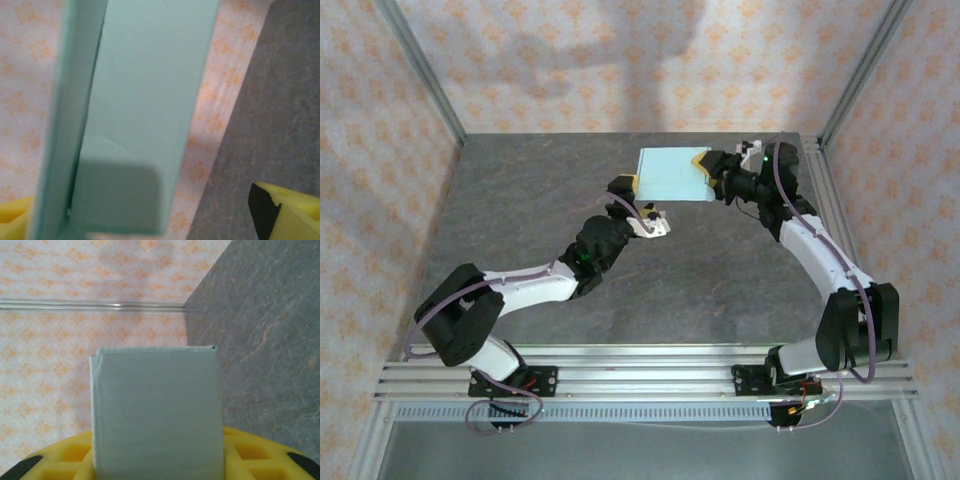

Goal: Fold the paper box

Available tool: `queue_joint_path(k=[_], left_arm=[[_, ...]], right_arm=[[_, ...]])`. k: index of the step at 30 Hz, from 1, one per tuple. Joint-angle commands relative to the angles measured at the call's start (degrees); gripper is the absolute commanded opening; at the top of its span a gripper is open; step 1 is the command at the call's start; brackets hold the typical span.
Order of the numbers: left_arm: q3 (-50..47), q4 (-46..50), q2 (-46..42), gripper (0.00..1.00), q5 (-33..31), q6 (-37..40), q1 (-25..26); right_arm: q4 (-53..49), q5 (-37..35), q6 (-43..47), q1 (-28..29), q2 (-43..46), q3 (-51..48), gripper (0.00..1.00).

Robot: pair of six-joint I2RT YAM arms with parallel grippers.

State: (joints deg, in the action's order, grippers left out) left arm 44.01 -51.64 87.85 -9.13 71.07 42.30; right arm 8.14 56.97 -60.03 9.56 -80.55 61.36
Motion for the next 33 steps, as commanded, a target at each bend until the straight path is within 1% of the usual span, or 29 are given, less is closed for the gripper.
queue_joint_path(k=[1, 3, 10, 14, 17, 26, 30, 33], left_arm=[[2.0, -6.0, 0.4, 0.9, -1.5, 2.8, 0.8], [2.1, -5.8, 0.4, 0.88, -1.1, 2.8, 0.8], [2.5, -3.4, 0.1, 0.74, -1.5, 1.9, 0.8], [2.4, -1.0, -0.6, 0.62, -2.0, -1.1, 0.5], [2.3, -0.4, -0.8, 0.61, -2.6, -1.9, 0.5], [2.9, 1.0, -1.2, 0.42, -3.1, -2.3, 0.5], [3.1, 1.2, -1.2, 0.38, -3.3, -2.3, 0.5], [3.1, 1.9, -1.4, 0.36, -3.3, -2.7, 0.5]], right_arm=[[1.5, 2.9, -1.7, 0.3, 1.5, -1.4, 0.33], [1.8, 2.9, -2.1, 0.3, 1.2, -1.8, 0.33], [4.2, 3.2, -4.3, 0.3, 0.4, -2.1, 0.32], [5.3, 3.3, -4.3, 0.2, 0.6, -2.5, 0.33], [5.2, 3.2, -4.1, 0.3, 0.8, -2.7, 0.33], [5.4, 3.1, -4.1, 0.3, 1.2, -3.0, 0.34], [5.4, 2.9, -4.1, 0.3, 1.4, -3.2, 0.34], [5.4, 2.6, -4.0, 0.2, 1.5, -3.1, 0.37]])
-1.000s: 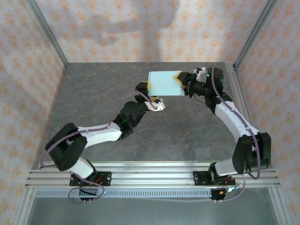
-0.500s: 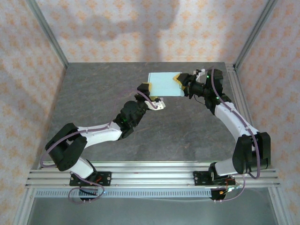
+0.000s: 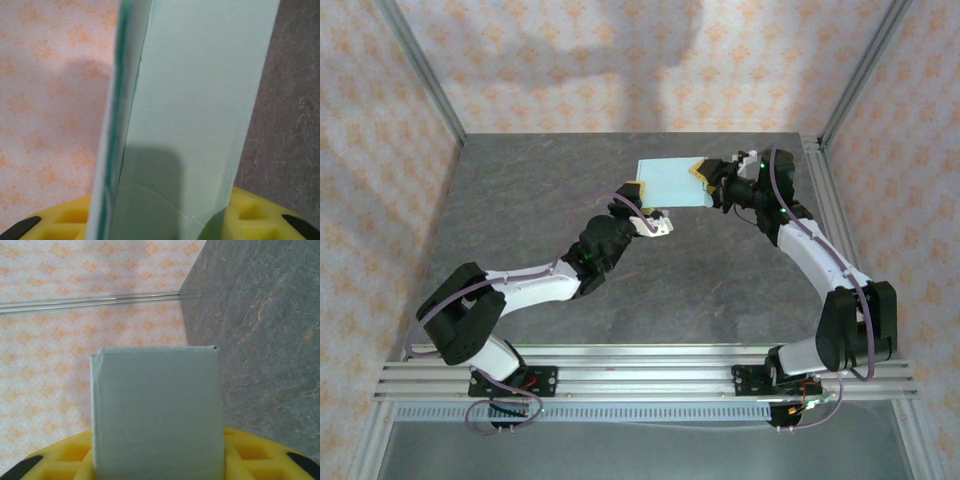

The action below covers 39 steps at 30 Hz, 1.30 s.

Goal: Fold the paper box

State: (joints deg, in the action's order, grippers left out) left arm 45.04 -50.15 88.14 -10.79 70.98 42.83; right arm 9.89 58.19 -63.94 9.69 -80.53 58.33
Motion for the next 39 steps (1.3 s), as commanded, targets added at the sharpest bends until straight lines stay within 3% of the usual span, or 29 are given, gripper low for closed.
queue_joint_path(k=[1, 5, 10, 14, 27, 32, 39], left_arm=[[2.3, 1.2, -1.8, 0.35, -1.5, -2.7, 0.0], [3.7, 7.5, -2.2, 0.27, -1.2, -3.6, -0.1], [4.4, 13.4, -2.8, 0.27, -0.9, -7.3, -0.5], [5.1, 20.0, -3.5, 0.27, 0.1, -11.1, -1.5], [7.4, 52.6, -8.1, 0.28, 7.6, -28.0, -6.5], [11.4, 68.1, -7.7, 0.28, 12.2, -32.1, -7.4], [16.9, 84.1, -4.0, 0.28, 20.4, -33.0, -9.0]], right_arm=[[3.6, 1.2, -0.1, 0.1, 1.5, 0.0, 0.38], [5.1, -0.4, -0.4, 0.2, 1.7, -0.1, 0.52], [5.1, -2.9, -0.2, 0.1, 1.8, -0.1, 0.73], [3.0, -4.5, 1.9, 0.1, 1.9, -0.5, 0.81], [-11.0, -19.7, 19.6, -4.5, 9.1, -2.3, 0.82], [-19.7, -17.3, 36.2, -4.4, 9.3, 2.2, 0.8], [-38.7, -21.8, 64.8, -1.4, 9.5, 9.5, 0.8]])
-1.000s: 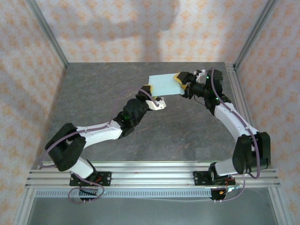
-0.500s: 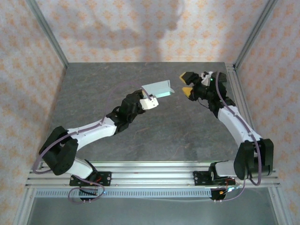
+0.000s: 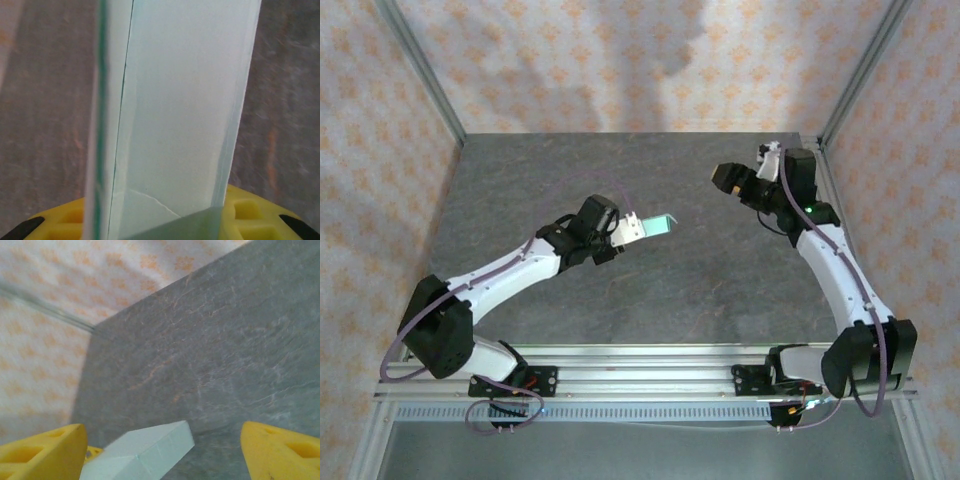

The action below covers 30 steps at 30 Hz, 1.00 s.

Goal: Fold the paper box

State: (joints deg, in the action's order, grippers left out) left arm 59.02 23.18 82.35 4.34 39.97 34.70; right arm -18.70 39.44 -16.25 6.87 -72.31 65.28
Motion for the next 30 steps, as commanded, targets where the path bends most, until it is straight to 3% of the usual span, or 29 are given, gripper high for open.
queue_joint_path(k=[1, 4, 8, 17, 26, 30], left_arm=[[3.8, 12.9, 2.8, 0.28, 6.8, -1.7, -1.0], [6.4, 18.0, 5.8, 0.28, 10.6, -1.3, -1.3], [8.7, 21.6, 8.9, 0.28, 15.0, -0.9, -1.6], [8.0, 19.6, 10.6, 0.29, 14.3, -0.8, -2.0], [7.0, 18.1, 11.4, 0.3, 15.2, -0.8, -2.1], [6.7, 17.9, 11.6, 0.3, 15.1, -0.7, -2.1]], right_arm=[[-12.3, -3.9, 20.8, 2.4, 1.1, 3.0, 0.8], [-17.6, -6.2, 29.6, 6.1, 0.7, 3.6, 0.79], [-18.1, -5.2, 34.7, 10.4, 0.6, 1.9, 0.75], [-25.6, -6.2, 43.4, 20.5, -5.3, 3.1, 0.68], [-25.0, -8.9, 44.4, 23.8, -9.7, 3.7, 0.37], [-23.6, -9.0, 44.4, 24.1, -11.7, 3.8, 0.28]])
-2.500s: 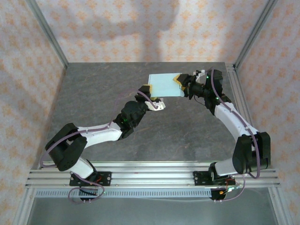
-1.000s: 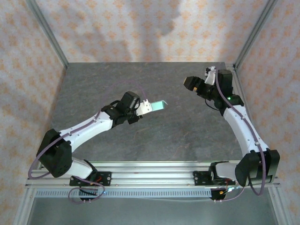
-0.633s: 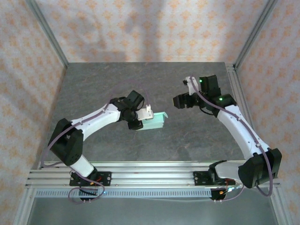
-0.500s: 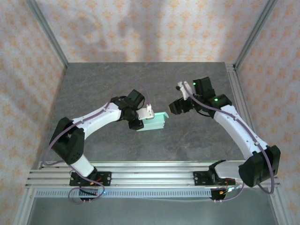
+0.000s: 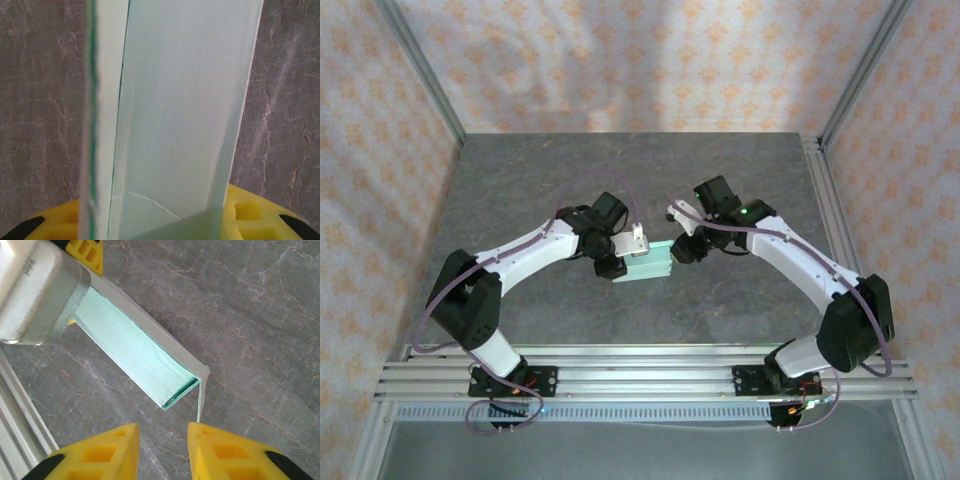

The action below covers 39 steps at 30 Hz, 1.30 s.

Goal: Fold the paper box

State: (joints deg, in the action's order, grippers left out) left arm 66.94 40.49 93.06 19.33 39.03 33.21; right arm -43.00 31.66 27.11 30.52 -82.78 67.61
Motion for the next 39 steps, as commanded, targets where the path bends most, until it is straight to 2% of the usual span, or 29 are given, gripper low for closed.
queue_joint_path(k=[1, 5, 15, 20, 27, 30, 36, 39], left_arm=[[-1.2, 0.6, 0.9, 0.3, 0.1, 0.2, -0.7], [-1.3, 0.6, 1.2, 0.3, 0.3, 0.3, -0.6], [-0.8, 0.6, 1.7, 0.3, -0.2, 0.0, -0.6], [-0.9, 0.6, 1.7, 0.3, -0.1, 0.0, -0.6], [-0.8, 0.7, 1.9, 0.3, -0.1, 0.2, -0.6], [-0.8, 0.9, 2.0, 0.3, -0.1, 0.3, -0.6], [-0.9, 1.0, 2.0, 0.3, -0.1, 0.2, -0.6], [-0.9, 1.0, 2.2, 0.3, 0.1, 0.3, -0.6]], right_arm=[[0.9, -1.3, 1.0, 0.4, -1.6, 1.5, 0.28], [2.7, -2.5, 0.2, 0.4, -3.0, 1.6, 0.2], [2.8, -2.3, -1.1, 0.5, -4.1, 2.6, 0.08], [3.8, -3.9, -3.1, 0.4, -4.5, 2.6, 0.17], [4.3, -3.4, -4.1, 0.5, -5.1, 2.9, 0.11], [3.4, -4.8, -3.5, 0.5, -4.9, 2.8, 0.21], [2.9, -8.7, -3.2, 0.3, -2.7, 2.1, 0.27], [2.7, -7.9, -3.1, -0.4, -2.1, 2.0, 0.31]])
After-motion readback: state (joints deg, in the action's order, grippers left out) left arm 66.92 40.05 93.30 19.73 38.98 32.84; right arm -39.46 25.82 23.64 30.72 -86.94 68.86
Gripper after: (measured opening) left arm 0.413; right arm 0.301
